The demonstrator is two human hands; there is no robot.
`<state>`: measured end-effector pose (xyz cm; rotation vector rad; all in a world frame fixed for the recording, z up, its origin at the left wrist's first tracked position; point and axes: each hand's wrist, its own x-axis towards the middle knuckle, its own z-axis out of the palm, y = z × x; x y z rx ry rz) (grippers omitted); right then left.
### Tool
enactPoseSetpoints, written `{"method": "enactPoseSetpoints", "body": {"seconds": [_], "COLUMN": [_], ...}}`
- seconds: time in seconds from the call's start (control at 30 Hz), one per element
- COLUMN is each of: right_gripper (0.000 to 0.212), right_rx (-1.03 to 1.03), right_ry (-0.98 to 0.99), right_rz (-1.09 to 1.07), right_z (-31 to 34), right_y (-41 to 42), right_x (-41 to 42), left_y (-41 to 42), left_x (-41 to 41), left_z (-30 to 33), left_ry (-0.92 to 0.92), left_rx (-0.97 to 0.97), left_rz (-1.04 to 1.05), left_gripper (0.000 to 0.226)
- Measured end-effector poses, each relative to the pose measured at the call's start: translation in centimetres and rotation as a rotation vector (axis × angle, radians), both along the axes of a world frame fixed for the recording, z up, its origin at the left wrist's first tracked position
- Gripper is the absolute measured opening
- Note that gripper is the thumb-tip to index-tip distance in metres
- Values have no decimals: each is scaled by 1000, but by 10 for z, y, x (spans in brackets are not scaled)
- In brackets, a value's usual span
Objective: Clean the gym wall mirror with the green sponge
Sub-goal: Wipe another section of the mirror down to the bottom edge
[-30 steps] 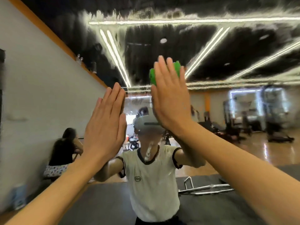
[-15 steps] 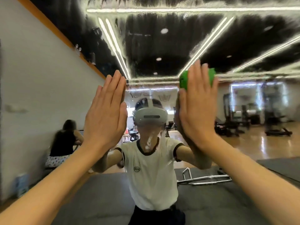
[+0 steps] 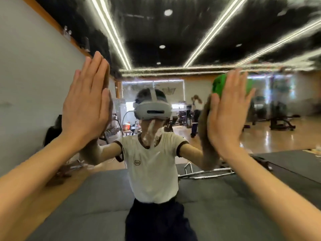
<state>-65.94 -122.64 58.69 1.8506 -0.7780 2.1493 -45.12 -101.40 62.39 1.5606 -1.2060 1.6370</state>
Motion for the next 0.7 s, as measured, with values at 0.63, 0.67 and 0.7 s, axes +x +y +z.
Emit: {"method": "enactPoseSetpoints", "body": {"seconds": [0.63, 0.67, 0.7], "right_gripper": [55, 55, 55], "right_rx": [-457, -493, -478], "right_ry": [520, 557, 556], "right_rz": [88, 58, 50], "right_z": [-29, -27, -28], "right_y": [29, 15, -1], "right_x": [27, 11, -6], "left_y": [6, 11, 17], "left_x": [-7, -5, -2], "left_z": [2, -2, -10], "left_ry": [55, 61, 72], "left_rx": [63, 70, 70], "left_rz": [35, 34, 33], "left_gripper": [60, 60, 60]}}
